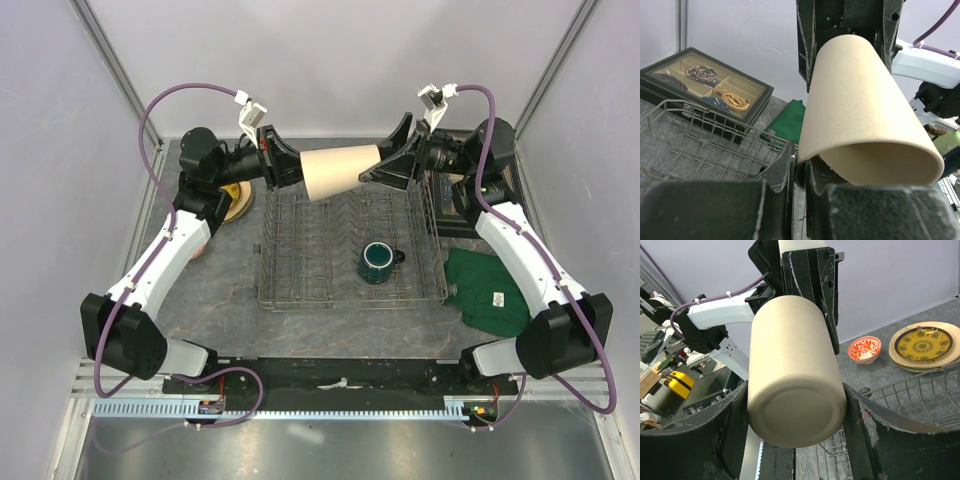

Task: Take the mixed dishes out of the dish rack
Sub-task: Place the cup at the center of the board, then pick up the cup from the dish rack.

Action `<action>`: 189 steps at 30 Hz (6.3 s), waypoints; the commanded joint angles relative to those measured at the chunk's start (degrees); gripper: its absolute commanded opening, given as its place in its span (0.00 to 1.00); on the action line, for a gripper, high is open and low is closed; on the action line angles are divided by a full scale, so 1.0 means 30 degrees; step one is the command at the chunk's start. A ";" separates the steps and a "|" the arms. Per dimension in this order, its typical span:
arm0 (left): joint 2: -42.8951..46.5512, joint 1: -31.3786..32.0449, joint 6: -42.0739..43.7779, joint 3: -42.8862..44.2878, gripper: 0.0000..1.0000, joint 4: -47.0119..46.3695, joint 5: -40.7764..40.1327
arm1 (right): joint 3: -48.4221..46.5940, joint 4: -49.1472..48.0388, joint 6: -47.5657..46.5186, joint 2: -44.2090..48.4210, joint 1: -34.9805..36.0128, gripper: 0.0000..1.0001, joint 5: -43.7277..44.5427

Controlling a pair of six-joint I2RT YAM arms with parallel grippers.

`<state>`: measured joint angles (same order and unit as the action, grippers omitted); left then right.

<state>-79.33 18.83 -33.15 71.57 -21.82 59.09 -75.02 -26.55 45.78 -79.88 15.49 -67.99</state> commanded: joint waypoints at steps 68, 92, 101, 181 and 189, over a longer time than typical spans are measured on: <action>-0.9090 -0.6629 2.3734 1.2998 0.01 3.3818 -1.7117 | 0.0223 1.3243 -1.3267 0.2103 0.0112 0.98 0.2828; -1.1496 -0.5954 2.4144 1.1946 0.02 3.3847 -1.8466 | 0.0370 1.4091 -1.4117 0.2426 0.0141 0.98 0.3121; -1.1379 -0.6042 2.4291 1.0979 0.02 3.3203 -1.8992 | 0.0311 1.4707 -1.4731 0.2485 0.0112 0.98 0.3296; -0.4614 -0.6247 2.3090 1.2854 0.98 3.3145 -1.2813 | 0.2126 2.5226 -2.6891 -0.1117 0.5676 0.98 1.9115; -0.4172 -0.6247 2.3207 1.2032 0.99 3.2909 -1.2812 | 0.2507 2.4086 -2.7564 -0.2378 0.5678 0.98 1.9556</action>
<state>-93.69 0.12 37.63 107.87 77.10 18.61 -67.90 48.73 -35.03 -85.65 32.47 -11.20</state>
